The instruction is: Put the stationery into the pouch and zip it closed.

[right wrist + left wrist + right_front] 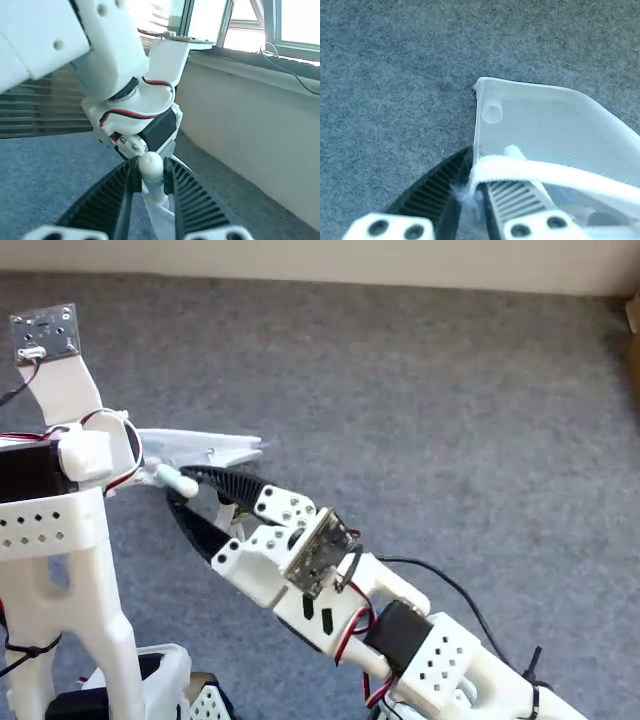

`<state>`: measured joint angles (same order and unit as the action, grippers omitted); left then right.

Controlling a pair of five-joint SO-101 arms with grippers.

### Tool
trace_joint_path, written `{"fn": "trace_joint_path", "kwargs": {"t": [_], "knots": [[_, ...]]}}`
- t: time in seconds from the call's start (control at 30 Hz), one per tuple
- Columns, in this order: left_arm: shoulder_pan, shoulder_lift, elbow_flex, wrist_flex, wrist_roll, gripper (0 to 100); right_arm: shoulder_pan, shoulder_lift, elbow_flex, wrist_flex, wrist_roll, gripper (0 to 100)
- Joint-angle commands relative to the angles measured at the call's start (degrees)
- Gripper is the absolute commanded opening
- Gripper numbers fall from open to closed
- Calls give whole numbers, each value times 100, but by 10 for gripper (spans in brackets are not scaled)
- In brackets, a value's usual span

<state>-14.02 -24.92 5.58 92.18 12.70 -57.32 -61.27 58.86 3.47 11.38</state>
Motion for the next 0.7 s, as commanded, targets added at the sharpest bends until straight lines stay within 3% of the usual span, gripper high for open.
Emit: {"fn": "trace_joint_path", "kwargs": {"t": [0.0, 0.2, 0.37, 0.67], "knots": [[84, 110, 92, -26, 70, 9, -224, 4, -4, -110, 97, 9], [84, 110, 233, -70, 62, 10, -224, 4, -4, -84, 79, 21], [84, 110, 224, -70, 62, 10, -224, -4, 48, -22, 79, 120], [84, 110, 224, -70, 62, 10, -347, -48, 127, 92, 70, 125]]}}
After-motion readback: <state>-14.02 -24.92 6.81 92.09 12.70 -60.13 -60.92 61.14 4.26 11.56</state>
